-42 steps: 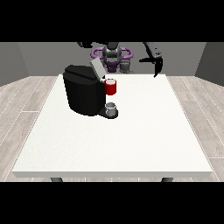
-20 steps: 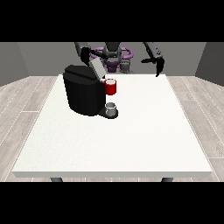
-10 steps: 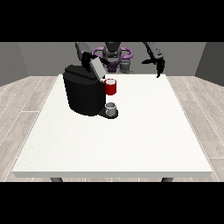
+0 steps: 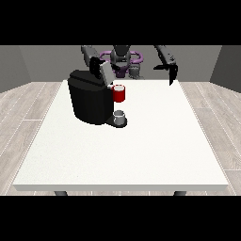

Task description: Insert the coffee pod into the coffee machine and close the lid

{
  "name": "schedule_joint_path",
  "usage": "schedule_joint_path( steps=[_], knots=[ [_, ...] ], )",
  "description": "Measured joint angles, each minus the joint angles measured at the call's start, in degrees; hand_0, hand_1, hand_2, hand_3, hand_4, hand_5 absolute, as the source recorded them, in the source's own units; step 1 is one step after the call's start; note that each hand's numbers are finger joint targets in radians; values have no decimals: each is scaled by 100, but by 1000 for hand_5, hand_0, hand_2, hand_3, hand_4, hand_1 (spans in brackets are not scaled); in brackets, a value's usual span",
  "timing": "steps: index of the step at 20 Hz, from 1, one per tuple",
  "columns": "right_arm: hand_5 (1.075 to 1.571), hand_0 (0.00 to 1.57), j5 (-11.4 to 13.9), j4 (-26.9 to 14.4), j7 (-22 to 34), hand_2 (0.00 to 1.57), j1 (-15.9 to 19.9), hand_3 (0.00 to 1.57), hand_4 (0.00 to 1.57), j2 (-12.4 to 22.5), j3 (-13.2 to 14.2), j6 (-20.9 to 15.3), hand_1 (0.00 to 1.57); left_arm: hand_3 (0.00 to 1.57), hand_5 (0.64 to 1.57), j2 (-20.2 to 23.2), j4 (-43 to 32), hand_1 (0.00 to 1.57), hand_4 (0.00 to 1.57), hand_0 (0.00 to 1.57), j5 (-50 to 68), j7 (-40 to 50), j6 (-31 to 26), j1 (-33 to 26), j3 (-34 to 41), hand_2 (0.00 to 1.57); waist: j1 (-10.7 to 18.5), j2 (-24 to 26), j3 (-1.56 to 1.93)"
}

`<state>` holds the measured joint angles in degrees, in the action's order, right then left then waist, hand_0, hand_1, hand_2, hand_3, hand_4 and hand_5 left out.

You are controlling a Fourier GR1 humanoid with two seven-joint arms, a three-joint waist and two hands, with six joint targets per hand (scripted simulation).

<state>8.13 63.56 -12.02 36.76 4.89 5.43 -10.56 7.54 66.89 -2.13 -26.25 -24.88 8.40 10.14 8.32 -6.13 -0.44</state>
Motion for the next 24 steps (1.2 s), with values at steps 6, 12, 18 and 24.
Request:
schedule_joint_path(
  steps=[6, 12, 18, 24],
  knots=[
    [1571, 0, 180, -122, 158, 0, 262, 0, 421, -180, -190, -178, 0, 0, 1571, 100, -294, 0, 331, 0, 37, -102, -29, 112, 72, 0, 0, -53, 34],
    [1571, 0, 465, -481, 325, 0, 807, 0, 363, -253, -363, -289, 0, 0, 1571, 192, -466, 0, 384, 0, 114, -167, -115, 328, 111, 0, 168, -222, 40],
    [1571, 0, 779, -721, 530, 0, 1376, 0, 455, -346, -567, -445, 0, 0, 1571, 264, -719, 0, 347, 0, 151, -190, -148, 502, 147, 0, 260, -277, 41],
    [1571, 0, 748, -771, 583, 0, 1645, 0, 407, -444, -811, -557, 0, 0, 1571, 317, -942, 0, 341, 0, 128, -300, -214, 572, 117, 0, 334, -216, 42]
  ],
)
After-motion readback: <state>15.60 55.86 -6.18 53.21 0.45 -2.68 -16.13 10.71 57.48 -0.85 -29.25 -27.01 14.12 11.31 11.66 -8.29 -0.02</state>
